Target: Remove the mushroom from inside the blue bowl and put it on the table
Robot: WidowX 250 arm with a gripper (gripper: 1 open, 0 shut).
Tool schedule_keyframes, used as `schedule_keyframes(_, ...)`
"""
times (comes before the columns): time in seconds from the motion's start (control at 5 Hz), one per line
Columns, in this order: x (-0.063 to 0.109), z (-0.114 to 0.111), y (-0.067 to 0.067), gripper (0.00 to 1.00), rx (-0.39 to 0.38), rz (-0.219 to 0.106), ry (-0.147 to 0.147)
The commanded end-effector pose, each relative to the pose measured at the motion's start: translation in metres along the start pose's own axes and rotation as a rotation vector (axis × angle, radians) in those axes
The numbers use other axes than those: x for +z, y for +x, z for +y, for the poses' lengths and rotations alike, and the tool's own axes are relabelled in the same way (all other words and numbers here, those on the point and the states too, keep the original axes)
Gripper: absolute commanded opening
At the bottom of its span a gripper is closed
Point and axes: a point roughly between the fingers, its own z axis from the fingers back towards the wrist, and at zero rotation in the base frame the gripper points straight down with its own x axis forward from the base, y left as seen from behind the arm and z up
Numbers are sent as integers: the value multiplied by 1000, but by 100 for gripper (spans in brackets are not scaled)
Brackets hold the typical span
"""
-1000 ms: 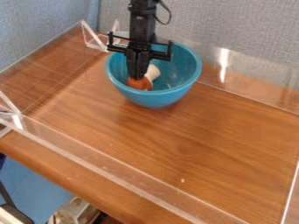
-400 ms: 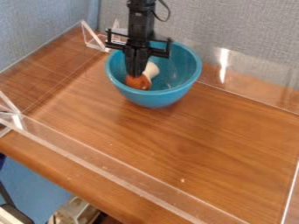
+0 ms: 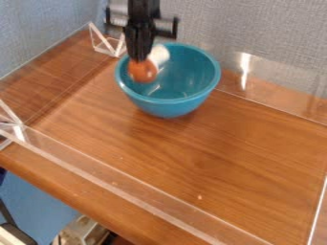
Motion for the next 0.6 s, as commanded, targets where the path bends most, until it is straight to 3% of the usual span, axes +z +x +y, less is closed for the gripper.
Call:
schedule_keyframes(0.0,52,-3,-11,0,29,-117,-14)
schedule_keyframes(0.2,56,-29,-30,0,7,-133,-30)
schedule_keyframes(0.4,44,-75,-52,0,-63,-109,-38)
